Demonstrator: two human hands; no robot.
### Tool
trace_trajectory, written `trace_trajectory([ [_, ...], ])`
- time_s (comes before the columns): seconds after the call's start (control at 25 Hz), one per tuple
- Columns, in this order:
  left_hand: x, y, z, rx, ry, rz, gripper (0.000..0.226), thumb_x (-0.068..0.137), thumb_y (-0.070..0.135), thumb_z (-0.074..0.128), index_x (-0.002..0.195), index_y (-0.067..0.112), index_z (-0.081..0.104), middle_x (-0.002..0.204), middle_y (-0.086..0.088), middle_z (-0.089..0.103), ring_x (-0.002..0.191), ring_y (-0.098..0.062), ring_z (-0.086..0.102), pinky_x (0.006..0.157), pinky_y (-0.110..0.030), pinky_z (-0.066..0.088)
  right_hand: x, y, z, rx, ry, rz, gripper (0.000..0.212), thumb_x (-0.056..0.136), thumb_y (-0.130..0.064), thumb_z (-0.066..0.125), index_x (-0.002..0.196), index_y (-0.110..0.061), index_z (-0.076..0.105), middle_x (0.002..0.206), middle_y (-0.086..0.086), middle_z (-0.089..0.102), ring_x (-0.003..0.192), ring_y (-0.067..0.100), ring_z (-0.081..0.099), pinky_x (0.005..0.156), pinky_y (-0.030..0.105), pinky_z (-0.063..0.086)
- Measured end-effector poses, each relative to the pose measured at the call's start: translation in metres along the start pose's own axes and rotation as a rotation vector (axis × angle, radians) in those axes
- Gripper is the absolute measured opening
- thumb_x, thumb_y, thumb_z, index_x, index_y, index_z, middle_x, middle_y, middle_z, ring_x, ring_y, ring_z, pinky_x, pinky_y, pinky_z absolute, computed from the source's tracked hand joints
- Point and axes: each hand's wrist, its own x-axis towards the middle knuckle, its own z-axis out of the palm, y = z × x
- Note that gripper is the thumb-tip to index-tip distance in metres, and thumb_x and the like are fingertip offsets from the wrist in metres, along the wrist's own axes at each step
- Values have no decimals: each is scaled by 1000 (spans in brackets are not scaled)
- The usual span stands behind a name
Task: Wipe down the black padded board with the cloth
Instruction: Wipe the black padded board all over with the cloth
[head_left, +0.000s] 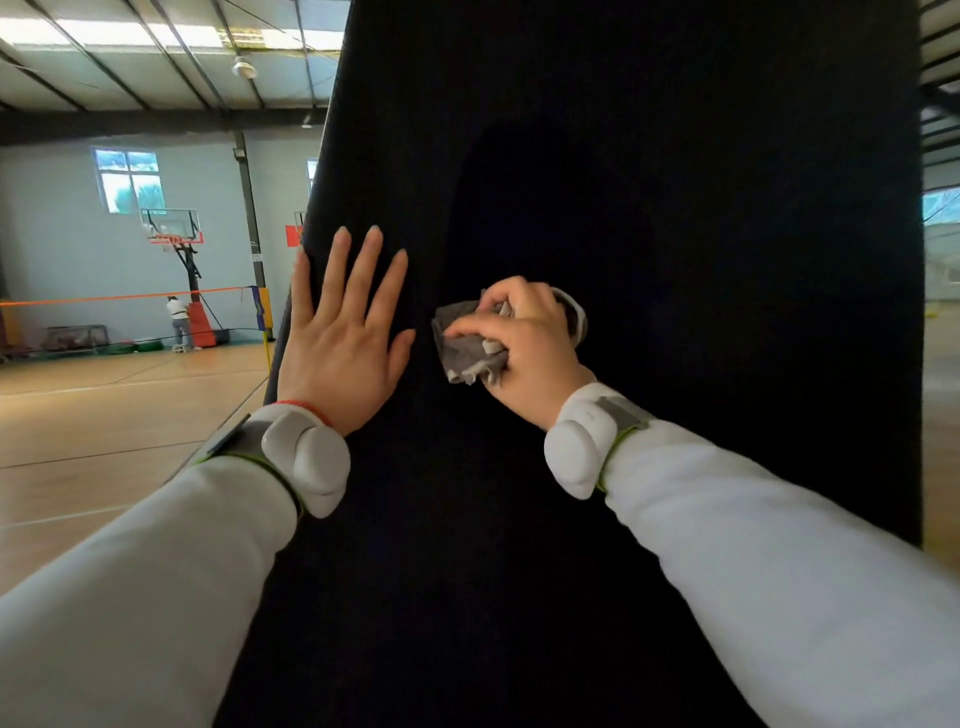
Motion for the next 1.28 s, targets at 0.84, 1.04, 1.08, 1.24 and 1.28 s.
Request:
trace_trajectory([
  [0.84,-27,6,2,-32,-13,2,60,91,35,33,145,11,26,153,-16,19,142,-36,11,114,-52,2,-49,-9,11,28,-157,-38,29,68,-11,75,95,-22,71,98,3,54,92,23,45,80,42,42],
  [1.04,-31,5,5,-2,-27,5,61,90,35,32,145,11,26,153,-16,20,142,-37,11,113,-51,1,-13,-3,-26,-21,-130,25,38,68,-6,60,104,-18,67,105,10,53,96,31,48,84,47,42],
  [1.08,-30,4,5,-3,-25,5,61,90,36,32,145,11,26,153,-16,20,142,-37,11,113,-51,1,7,-1,-31,-47,-11,131,42,69,-6,57,108,-19,64,110,9,52,101,30,47,88,44,40],
  [1.24,-33,4,6,15,-21,14,61,91,36,33,146,11,26,153,-16,20,141,-36,11,113,-51,0,26,-8,-10,-61,95,262,48,69,-6,62,113,-23,60,117,4,48,108,26,42,93,42,36],
  [1.28,-33,5,6,16,-16,13,60,91,35,34,146,11,26,153,-16,20,141,-36,12,113,-51,0,16,-9,-1,-64,92,211,49,66,-6,63,112,-23,61,115,5,49,106,27,43,91,41,37],
])
